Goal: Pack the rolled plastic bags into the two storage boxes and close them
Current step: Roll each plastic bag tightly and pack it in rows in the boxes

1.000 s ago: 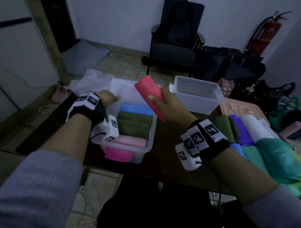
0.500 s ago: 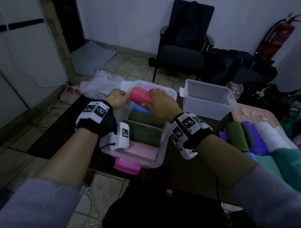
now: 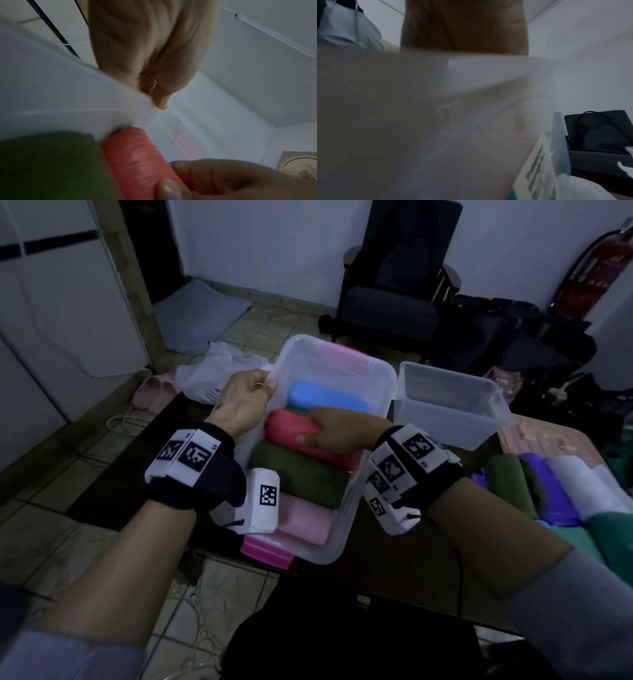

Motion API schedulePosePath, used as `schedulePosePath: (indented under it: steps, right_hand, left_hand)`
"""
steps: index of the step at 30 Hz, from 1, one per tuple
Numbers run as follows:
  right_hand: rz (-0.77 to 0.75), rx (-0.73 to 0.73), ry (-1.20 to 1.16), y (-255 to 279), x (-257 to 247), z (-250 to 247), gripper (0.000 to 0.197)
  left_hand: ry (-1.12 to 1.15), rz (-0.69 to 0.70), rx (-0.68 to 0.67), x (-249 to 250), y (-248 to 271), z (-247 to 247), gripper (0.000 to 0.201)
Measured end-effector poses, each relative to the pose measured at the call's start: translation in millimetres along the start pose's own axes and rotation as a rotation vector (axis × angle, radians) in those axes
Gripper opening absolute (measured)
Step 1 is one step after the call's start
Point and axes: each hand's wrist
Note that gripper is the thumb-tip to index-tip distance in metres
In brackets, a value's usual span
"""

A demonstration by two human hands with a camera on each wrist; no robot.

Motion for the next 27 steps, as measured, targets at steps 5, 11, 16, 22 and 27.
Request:
schedulePosePath:
  steps: [5,11,16,22,27]
  right_hand:
    - [0.111,-0.137,0.038,2.3,-6.1,-6.3,0.057]
    - [0.031,0.119,0.07,-4.6,2.0,26.0,0.05]
    - [-0.257,0.366,0.263,9.4,4.5,45.6,0.054]
    - [-0.123,0.248,0.142,8.8,-0.4,70.1,0.069]
    - [-0.13,0.246,0.116,7.9,-0.7,66.5,0.066]
  left_hand:
    - [0.007,0.018,0.008,-0.5,3.3,-0.8,0.028]
    - [-0.019,0.035,0.018,0.7,3.1,0.4,0.029]
    - [-0.006,0.029,0.015,-2.3,2.5,0.1,0.028]
    - [-0.001,0.022,0.015,-2.8,-1.2,1.3,0.028]
    - [-0.007,0.004,0.004,-5.4,-5.6,3.5,0.028]
Point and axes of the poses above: each hand's wrist, its own y-axis away from the middle knuckle, its own z-axis out of the palm, x = y × z, and after that the axes turned 15 degrees about -y, right-handed
